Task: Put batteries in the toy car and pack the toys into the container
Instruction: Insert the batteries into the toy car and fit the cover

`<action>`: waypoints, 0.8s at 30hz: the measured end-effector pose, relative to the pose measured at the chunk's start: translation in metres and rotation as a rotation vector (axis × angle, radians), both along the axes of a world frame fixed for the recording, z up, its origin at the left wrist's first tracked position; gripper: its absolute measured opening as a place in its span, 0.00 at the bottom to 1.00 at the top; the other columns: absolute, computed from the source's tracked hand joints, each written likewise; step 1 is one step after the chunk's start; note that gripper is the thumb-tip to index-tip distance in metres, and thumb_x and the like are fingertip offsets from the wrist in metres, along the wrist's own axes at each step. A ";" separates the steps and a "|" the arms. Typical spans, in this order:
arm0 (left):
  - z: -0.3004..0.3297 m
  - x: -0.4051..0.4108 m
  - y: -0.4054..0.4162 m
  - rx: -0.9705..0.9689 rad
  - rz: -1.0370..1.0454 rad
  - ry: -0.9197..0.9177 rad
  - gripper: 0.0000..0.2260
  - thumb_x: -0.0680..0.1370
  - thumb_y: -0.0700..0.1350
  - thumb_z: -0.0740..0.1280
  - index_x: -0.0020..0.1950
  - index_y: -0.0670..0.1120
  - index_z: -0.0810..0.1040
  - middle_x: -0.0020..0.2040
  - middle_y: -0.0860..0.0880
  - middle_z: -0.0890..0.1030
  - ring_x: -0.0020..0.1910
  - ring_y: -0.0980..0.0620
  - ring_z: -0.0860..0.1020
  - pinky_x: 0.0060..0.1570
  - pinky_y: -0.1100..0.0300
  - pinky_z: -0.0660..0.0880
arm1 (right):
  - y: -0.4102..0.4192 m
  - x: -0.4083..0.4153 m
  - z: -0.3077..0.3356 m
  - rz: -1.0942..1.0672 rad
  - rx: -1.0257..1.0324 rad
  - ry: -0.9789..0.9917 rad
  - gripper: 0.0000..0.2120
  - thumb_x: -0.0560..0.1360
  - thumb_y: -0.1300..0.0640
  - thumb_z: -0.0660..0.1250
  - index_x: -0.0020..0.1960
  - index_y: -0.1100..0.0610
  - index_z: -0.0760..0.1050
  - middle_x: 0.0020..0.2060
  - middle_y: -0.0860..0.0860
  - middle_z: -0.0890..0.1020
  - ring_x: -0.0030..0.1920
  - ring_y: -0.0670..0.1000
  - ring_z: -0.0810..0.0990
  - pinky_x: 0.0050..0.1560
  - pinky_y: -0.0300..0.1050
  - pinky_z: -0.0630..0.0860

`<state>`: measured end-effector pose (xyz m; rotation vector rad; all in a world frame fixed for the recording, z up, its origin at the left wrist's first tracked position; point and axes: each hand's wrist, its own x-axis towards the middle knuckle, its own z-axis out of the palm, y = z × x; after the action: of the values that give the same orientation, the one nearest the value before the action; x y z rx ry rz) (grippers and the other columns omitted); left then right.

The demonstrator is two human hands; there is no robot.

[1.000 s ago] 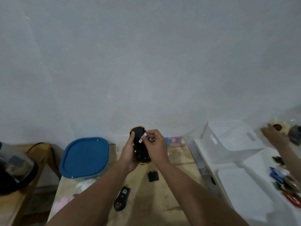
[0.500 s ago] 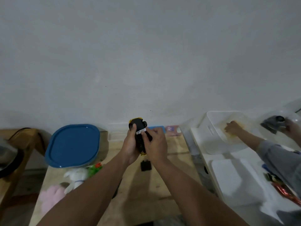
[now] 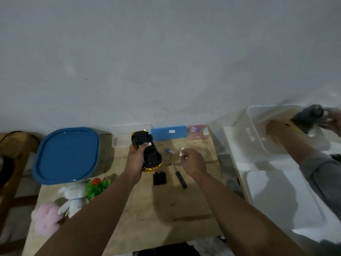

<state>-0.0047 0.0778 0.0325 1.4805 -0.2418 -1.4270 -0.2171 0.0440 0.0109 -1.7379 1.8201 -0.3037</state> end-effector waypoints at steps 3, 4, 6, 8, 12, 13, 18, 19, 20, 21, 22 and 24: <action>-0.013 0.005 0.004 0.061 0.046 0.030 0.20 0.81 0.51 0.69 0.71 0.45 0.71 0.61 0.37 0.82 0.53 0.37 0.85 0.42 0.48 0.83 | -0.019 0.011 -0.016 0.181 0.044 0.083 0.12 0.77 0.57 0.68 0.59 0.54 0.81 0.54 0.53 0.82 0.54 0.56 0.80 0.52 0.49 0.79; -0.015 0.006 0.006 0.073 0.053 0.049 0.21 0.81 0.52 0.70 0.71 0.44 0.72 0.61 0.36 0.83 0.52 0.37 0.85 0.41 0.49 0.83 | -0.026 0.017 -0.022 0.228 0.041 0.099 0.13 0.77 0.57 0.68 0.60 0.53 0.80 0.54 0.54 0.81 0.55 0.57 0.79 0.52 0.49 0.78; -0.018 0.010 0.009 0.084 0.038 0.073 0.23 0.80 0.55 0.70 0.70 0.44 0.75 0.62 0.36 0.83 0.52 0.37 0.85 0.46 0.47 0.82 | -0.040 0.030 -0.035 0.304 0.023 0.139 0.13 0.77 0.57 0.67 0.62 0.52 0.78 0.54 0.54 0.80 0.56 0.57 0.78 0.52 0.50 0.77; -0.018 0.013 0.015 0.079 0.031 0.085 0.23 0.80 0.58 0.69 0.70 0.46 0.78 0.61 0.37 0.84 0.53 0.38 0.85 0.51 0.45 0.81 | -0.051 0.040 -0.048 0.384 0.034 0.187 0.13 0.78 0.58 0.66 0.62 0.52 0.76 0.55 0.54 0.78 0.56 0.57 0.77 0.53 0.50 0.77; -0.010 0.015 0.023 0.034 0.044 0.118 0.23 0.82 0.60 0.64 0.69 0.46 0.80 0.55 0.40 0.85 0.50 0.41 0.85 0.49 0.48 0.82 | -0.064 0.052 -0.064 0.517 0.042 0.271 0.15 0.79 0.60 0.62 0.65 0.54 0.75 0.58 0.55 0.75 0.57 0.58 0.75 0.54 0.51 0.76; -0.009 0.014 0.024 0.025 0.037 0.119 0.23 0.83 0.60 0.63 0.69 0.46 0.80 0.54 0.41 0.84 0.50 0.42 0.84 0.50 0.48 0.82 | -0.067 0.053 -0.064 0.550 0.029 0.283 0.15 0.80 0.59 0.62 0.66 0.54 0.74 0.58 0.55 0.75 0.57 0.58 0.75 0.54 0.51 0.76; 0.002 0.011 0.025 -0.008 0.049 0.137 0.22 0.83 0.60 0.62 0.67 0.47 0.82 0.53 0.41 0.85 0.49 0.42 0.84 0.55 0.45 0.80 | -0.070 0.051 -0.049 0.416 0.004 0.139 0.12 0.77 0.56 0.65 0.61 0.51 0.76 0.53 0.53 0.78 0.53 0.57 0.79 0.51 0.50 0.77; 0.006 0.011 0.025 -0.023 0.055 0.158 0.22 0.84 0.59 0.61 0.67 0.46 0.83 0.53 0.42 0.84 0.48 0.42 0.84 0.55 0.45 0.80 | -0.070 0.050 -0.042 0.325 0.019 0.033 0.11 0.76 0.58 0.66 0.59 0.50 0.76 0.51 0.52 0.80 0.51 0.56 0.80 0.48 0.49 0.77; 0.009 0.009 0.024 -0.041 0.056 0.193 0.22 0.85 0.58 0.59 0.67 0.46 0.83 0.52 0.43 0.84 0.47 0.43 0.83 0.55 0.45 0.79 | -0.071 0.050 -0.033 0.228 0.061 -0.102 0.12 0.76 0.59 0.68 0.58 0.50 0.76 0.48 0.50 0.81 0.49 0.55 0.81 0.45 0.46 0.77; 0.012 0.008 0.024 -0.052 0.051 0.229 0.22 0.85 0.57 0.57 0.68 0.45 0.82 0.51 0.43 0.83 0.46 0.43 0.81 0.53 0.45 0.79 | -0.070 0.050 -0.021 0.146 0.119 -0.242 0.12 0.76 0.60 0.70 0.57 0.50 0.76 0.45 0.49 0.82 0.46 0.53 0.82 0.42 0.44 0.76; 0.015 0.007 0.023 -0.046 0.058 0.244 0.23 0.86 0.56 0.56 0.68 0.44 0.82 0.51 0.43 0.83 0.45 0.42 0.81 0.51 0.46 0.80 | -0.070 0.051 -0.008 0.092 0.164 -0.362 0.12 0.75 0.60 0.73 0.56 0.50 0.76 0.42 0.48 0.83 0.44 0.52 0.83 0.40 0.43 0.77; 0.020 0.005 0.024 -0.025 0.072 0.219 0.21 0.86 0.55 0.55 0.66 0.44 0.81 0.50 0.41 0.84 0.45 0.41 0.82 0.47 0.47 0.83 | -0.070 0.053 0.013 0.090 0.173 -0.498 0.11 0.71 0.60 0.78 0.48 0.50 0.78 0.39 0.48 0.83 0.41 0.49 0.83 0.43 0.44 0.79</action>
<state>0.0004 0.1016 0.0520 1.2877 -0.0690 -1.5082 -0.1637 -0.0262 0.0242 -1.4587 1.3633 -0.4791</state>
